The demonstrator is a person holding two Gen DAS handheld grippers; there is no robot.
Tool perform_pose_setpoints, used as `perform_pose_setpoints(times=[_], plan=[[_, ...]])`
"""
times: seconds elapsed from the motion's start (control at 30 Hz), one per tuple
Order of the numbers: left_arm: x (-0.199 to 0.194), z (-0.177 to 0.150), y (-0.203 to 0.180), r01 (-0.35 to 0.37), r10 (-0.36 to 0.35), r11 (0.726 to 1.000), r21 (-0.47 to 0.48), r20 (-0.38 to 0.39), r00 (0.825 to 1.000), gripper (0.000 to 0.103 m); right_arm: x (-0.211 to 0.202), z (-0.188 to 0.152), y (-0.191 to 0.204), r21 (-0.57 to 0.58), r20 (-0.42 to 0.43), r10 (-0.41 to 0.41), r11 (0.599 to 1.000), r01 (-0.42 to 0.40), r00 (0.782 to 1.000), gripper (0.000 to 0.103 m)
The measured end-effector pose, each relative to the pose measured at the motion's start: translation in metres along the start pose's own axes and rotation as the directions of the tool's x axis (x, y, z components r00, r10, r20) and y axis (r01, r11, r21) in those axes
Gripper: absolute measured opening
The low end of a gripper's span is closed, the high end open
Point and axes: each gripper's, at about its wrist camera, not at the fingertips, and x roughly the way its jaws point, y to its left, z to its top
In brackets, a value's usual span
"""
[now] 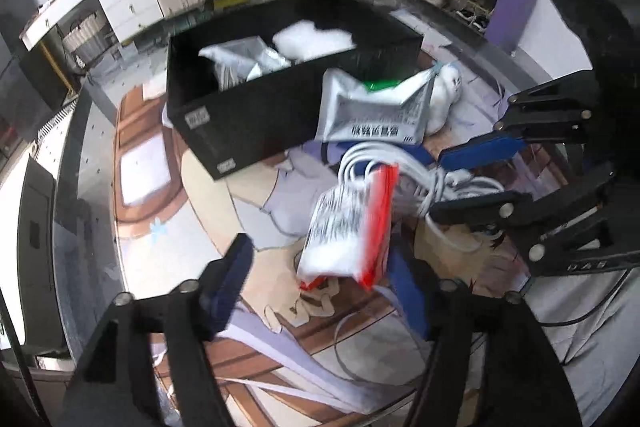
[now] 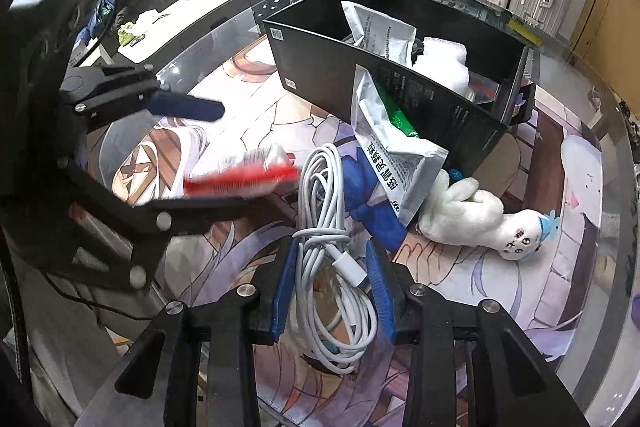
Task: Organize soft objects
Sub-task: 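Grasp the white cable coil with the right gripper while the left gripper grasps the red-edged white packet, then lift the cable coil and red-edged packet and carry both over the black bin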
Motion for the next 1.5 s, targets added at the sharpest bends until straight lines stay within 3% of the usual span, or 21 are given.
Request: perform_pose_setpoints(times=[0.1, 0.17, 0.3, 0.4, 0.5, 0.67, 0.77, 0.8, 0.87, 0.9, 0.93, 1.03, 1.1, 1.17, 1.2, 1.5], plan=[[0.003, 0.003, -0.008, -0.007, 0.007, 1.0, 0.017, 0.013, 1.0, 0.079, 0.001, -0.001, 0.003, 0.003, 0.001, -0.007, 1.0, 0.007, 1.0, 0.043], [0.009, 0.004, -0.013, -0.014, 0.014, 0.999, 0.032, -0.008, 1.0, 0.07, 0.002, -0.003, 0.004, 0.002, -0.003, -0.011, 1.0, 0.011, 1.0, 0.05], [0.016, -0.001, -0.017, -0.03, 0.032, 0.999, 0.036, -0.032, 0.999, 0.067, 0.003, -0.005, 0.003, 0.007, -0.006, -0.01, 1.0, 0.01, 1.0, 0.051], [0.008, -0.002, -0.015, -0.013, 0.013, 1.0, 0.016, -0.011, 1.0, 0.07, 0.003, -0.006, 0.002, 0.009, -0.01, 0.001, 1.0, -0.001, 1.0, 0.051], [0.0, -0.002, -0.007, -0.008, 0.008, 1.0, -0.002, 0.005, 1.0, 0.085, 0.001, -0.009, 0.001, 0.022, -0.016, 0.037, 0.999, -0.037, 0.999, 0.052], [0.012, 0.0, -0.002, -0.024, 0.024, 0.999, -0.029, -0.019, 1.0, 0.085, 0.004, -0.007, 0.007, 0.002, -0.018, 0.005, 1.0, -0.005, 1.0, 0.061], [0.021, 0.002, -0.004, -0.032, 0.031, 0.999, -0.021, -0.037, 0.999, 0.084, 0.01, -0.007, 0.012, -0.02, -0.03, -0.022, 1.0, 0.021, 0.999, 0.062], [0.023, 0.001, -0.004, -0.036, 0.035, 0.999, -0.019, -0.045, 0.998, 0.083, 0.011, -0.008, 0.013, -0.025, -0.032, -0.027, 0.999, 0.026, 0.999, 0.062], [0.026, -0.001, -0.003, -0.019, 0.017, 0.999, -0.031, -0.059, 0.998, 0.069, 0.013, -0.009, 0.014, -0.029, -0.038, -0.038, 0.999, 0.037, 0.999, 0.062], [0.027, -0.001, -0.002, -0.009, 0.007, 0.999, -0.034, -0.068, 0.998, 0.055, 0.013, -0.01, 0.014, -0.03, -0.041, -0.043, 0.999, 0.042, 0.998, 0.056], [0.028, -0.002, -0.003, -0.003, 0.001, 0.999, -0.035, -0.074, 0.997, 0.049, 0.013, -0.01, 0.014, -0.027, -0.041, -0.045, 0.999, 0.044, 0.998, 0.05], [0.026, -0.001, -0.002, 0.005, -0.008, 0.999, -0.034, -0.074, 0.997, 0.044, 0.009, -0.009, 0.011, -0.014, -0.028, -0.046, 0.999, 0.046, 0.999, 0.03], [0.023, -0.001, -0.002, 0.002, -0.004, 1.0, -0.031, -0.067, 0.998, 0.042, 0.004, -0.008, 0.01, -0.01, -0.02, -0.043, 0.999, 0.043, 0.999, 0.027], [0.018, -0.001, 0.0, 0.012, -0.014, 0.999, -0.034, -0.054, 0.998, 0.033, -0.001, -0.008, 0.008, -0.01, -0.011, -0.045, 0.999, 0.045, 0.999, 0.027], [0.014, 0.0, 0.001, 0.024, -0.026, 0.999, -0.036, -0.047, 0.999, 0.022, -0.004, -0.008, 0.009, -0.012, -0.004, -0.048, 0.999, 0.048, 0.999, 0.026], [-0.002, 0.002, -0.001, 0.019, -0.02, 0.999, -0.027, -0.008, 1.0, 0.019, -0.02, -0.005, 0.016, -0.023, 0.037, -0.034, 0.999, 0.035, 0.999, 0.026]])
